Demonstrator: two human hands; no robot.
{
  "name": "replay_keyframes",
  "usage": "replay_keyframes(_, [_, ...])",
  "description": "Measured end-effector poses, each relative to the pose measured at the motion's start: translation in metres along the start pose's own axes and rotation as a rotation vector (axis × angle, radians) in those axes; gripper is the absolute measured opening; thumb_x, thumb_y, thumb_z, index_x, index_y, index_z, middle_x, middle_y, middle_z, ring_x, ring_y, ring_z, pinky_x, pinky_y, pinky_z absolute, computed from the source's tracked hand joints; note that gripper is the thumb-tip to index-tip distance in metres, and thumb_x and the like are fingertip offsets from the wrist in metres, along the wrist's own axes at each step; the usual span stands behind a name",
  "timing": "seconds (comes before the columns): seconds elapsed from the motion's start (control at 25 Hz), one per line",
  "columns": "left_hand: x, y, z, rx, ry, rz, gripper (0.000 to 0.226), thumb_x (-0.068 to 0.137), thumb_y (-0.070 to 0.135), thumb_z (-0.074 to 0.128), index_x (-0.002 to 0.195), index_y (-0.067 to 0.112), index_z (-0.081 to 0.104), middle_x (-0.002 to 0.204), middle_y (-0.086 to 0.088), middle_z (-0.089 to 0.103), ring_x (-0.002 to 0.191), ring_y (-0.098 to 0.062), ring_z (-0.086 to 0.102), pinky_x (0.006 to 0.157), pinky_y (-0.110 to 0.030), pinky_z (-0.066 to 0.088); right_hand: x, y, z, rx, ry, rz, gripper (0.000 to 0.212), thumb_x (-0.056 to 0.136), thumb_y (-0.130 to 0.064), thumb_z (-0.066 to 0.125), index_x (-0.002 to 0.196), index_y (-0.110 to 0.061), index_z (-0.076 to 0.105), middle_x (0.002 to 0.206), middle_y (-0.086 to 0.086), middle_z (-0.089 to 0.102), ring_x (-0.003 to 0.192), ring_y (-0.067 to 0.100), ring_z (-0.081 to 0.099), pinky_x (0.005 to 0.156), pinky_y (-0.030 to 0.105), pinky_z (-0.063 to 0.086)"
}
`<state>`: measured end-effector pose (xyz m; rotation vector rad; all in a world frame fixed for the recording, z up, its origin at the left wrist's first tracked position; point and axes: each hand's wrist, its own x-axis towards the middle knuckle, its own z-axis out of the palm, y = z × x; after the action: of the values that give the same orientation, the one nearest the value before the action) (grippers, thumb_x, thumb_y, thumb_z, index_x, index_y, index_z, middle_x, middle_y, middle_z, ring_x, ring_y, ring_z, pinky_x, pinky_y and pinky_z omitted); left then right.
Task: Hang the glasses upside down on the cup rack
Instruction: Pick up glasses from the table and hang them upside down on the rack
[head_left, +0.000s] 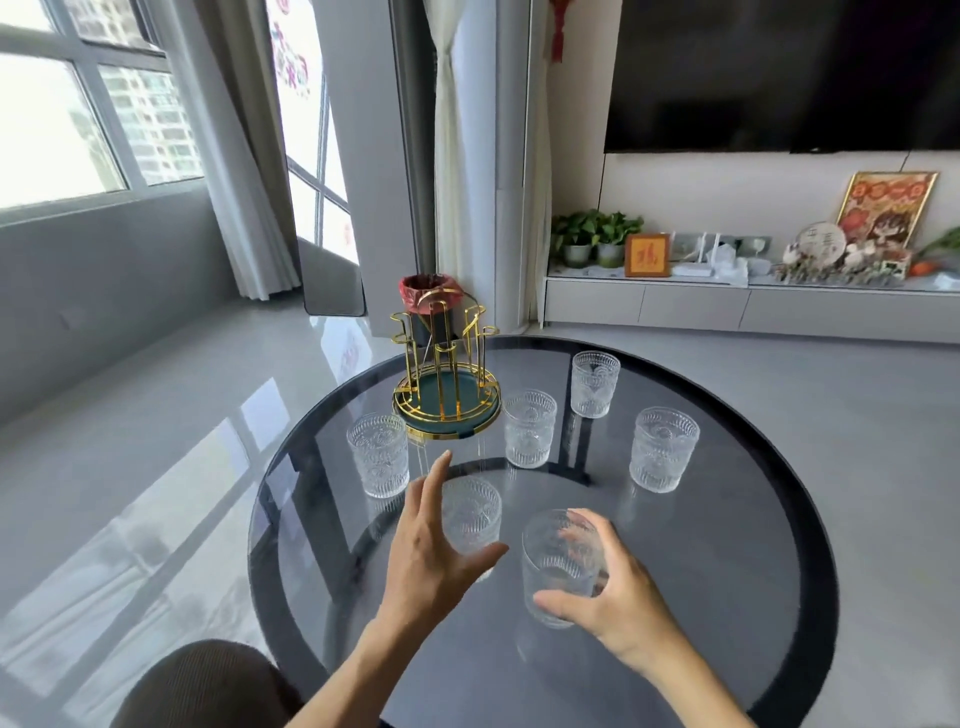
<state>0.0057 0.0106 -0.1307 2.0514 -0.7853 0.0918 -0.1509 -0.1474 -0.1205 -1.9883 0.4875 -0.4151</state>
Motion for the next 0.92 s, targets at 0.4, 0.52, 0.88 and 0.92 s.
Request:
replay_keyframes(0.4, [0.038, 0.01, -0.009, -0.332, 0.017, -0.269, 0.063, 0.048, 0.043, 0.089, 0.098, 0.049, 0.05, 0.092, 0.021, 0.071, 0.084, 0.008, 0.066, 0.067, -0.007, 0.048, 0.068, -0.043, -0.043, 0.19, -0.378, 0.02, 0.091, 0.054, -0.06, 0.084, 0.134, -0.049, 0.041, 0.135, -0.023, 0.052, 0.12, -0.006, 0.051, 0.091, 0.021, 0.046])
replay_keyframes(0.52, [0.086, 0.029, -0.048, -0.366, 0.053, -0.173, 0.082, 0.044, 0.05, 0.091, 0.11, 0.051, 0.043, 0.096, 0.024, 0.06, 0.083, 0.024, 0.059, 0.062, -0.002, 0.046, 0.115, -0.094, -0.057, 0.129, -0.172, -0.095, 0.058, 0.066, -0.056, 0.077, 0.12, -0.045, 0.058, 0.127, -0.019, 0.06, 0.105, -0.001, 0.062, 0.084, 0.025, 0.048])
replay_keyframes(0.88, [0.181, 0.027, -0.093, -0.381, 0.21, -0.01, 0.069, 0.048, 0.056, 0.086, 0.106, 0.046, 0.05, 0.112, 0.003, 0.064, 0.094, -0.018, 0.07, 0.067, -0.033, 0.063, 0.277, -0.177, 0.005, -0.433, 0.019, -0.356, 0.038, 0.093, -0.03, 0.052, 0.13, -0.025, 0.053, 0.136, 0.0, 0.055, 0.117, 0.019, 0.053, 0.087, 0.027, 0.036])
replay_keyframes(0.92, [0.186, 0.024, -0.092, -0.376, 0.248, -0.004, 0.073, 0.048, 0.055, 0.087, 0.108, 0.043, 0.048, 0.111, 0.007, 0.062, 0.093, -0.016, 0.069, 0.066, -0.034, 0.063, 0.292, -0.179, 0.012, -0.469, -0.031, -0.339, 0.039, 0.095, -0.032, 0.049, 0.133, -0.024, 0.051, 0.139, 0.001, 0.052, 0.121, 0.021, 0.05, 0.091, 0.029, 0.036])
